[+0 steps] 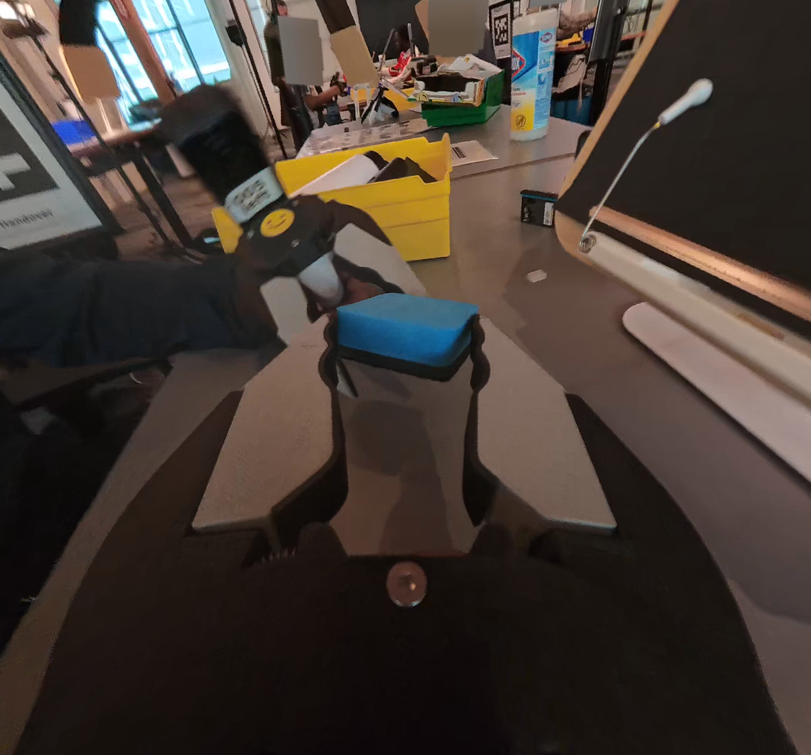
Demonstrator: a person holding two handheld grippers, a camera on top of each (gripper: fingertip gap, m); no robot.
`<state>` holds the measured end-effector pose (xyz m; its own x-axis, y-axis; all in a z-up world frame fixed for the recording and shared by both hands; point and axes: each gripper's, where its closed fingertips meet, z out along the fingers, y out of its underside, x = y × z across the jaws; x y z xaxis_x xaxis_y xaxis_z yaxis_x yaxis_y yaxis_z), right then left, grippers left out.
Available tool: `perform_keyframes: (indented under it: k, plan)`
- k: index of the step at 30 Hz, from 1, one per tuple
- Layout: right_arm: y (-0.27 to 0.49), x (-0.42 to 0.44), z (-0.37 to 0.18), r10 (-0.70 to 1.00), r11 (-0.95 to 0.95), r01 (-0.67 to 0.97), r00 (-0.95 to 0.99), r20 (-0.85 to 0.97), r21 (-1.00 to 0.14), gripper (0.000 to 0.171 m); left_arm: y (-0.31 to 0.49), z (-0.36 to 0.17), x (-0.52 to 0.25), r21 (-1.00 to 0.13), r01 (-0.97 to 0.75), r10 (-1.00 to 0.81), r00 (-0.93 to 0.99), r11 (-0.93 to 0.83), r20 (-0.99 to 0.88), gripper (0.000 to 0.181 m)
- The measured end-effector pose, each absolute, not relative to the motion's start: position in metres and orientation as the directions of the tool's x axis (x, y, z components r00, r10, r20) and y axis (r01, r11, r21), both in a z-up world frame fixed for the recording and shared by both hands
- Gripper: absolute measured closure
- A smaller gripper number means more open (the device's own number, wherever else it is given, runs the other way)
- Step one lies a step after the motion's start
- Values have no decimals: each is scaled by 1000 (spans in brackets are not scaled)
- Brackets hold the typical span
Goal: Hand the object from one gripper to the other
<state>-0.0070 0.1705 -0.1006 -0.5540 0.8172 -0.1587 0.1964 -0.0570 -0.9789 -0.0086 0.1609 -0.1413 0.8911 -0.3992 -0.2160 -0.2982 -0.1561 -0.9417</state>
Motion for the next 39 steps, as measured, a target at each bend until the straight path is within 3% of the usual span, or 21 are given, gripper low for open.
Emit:
perform_keyframes:
  k: [2,5,7,10,13,16,20,24,27,30,35,39]
  plan:
    - [166,-3,-96,818,11,142,-570,-73,-990,114,159,-133,-11,-973,-58,-439,897,-224,48,111]
    - [163,1,-90,818,94,61,-573,42,-994,114,151,-117,-14,-928,242,-503,787,-284,359,124]
    - [158,4,-88,804,135,25,-587,94,-991,114,146,-112,-10,-866,364,-547,672,-343,499,119]
    - [151,4,-94,788,204,17,-596,154,-979,114,138,-105,5,-785,446,-607,501,-431,617,119]
    - [136,6,-98,748,248,-16,-632,202,-969,114,137,-113,18,-769,418,-613,465,-484,639,124]
    - [129,4,-108,731,286,10,-649,211,-958,114,132,-111,27,-793,389,-658,445,-469,608,145]
    - [136,2,-113,750,199,102,-656,85,-975,108,141,-122,15,-884,269,-621,633,-384,462,149]
    - [150,-4,-109,780,57,163,-623,-58,-985,98,156,-132,-10,-974,-61,-486,872,-216,53,151]
    - [157,-6,-111,784,-15,212,-604,-143,-977,98,163,-137,-28,-911,-382,-328,890,-156,-317,151]
    - [162,-13,-117,805,-53,247,-563,-188,-968,96,166,-145,-31,-813,-558,-265,820,-169,-508,151]
    - [158,-28,-131,823,-107,298,-509,-253,-948,88,172,-157,-29,-710,-674,-235,737,-202,-633,151]
    - [149,-36,-138,823,-151,343,-476,-310,-927,100,173,-156,-17,-693,-701,-245,711,-167,-660,151]
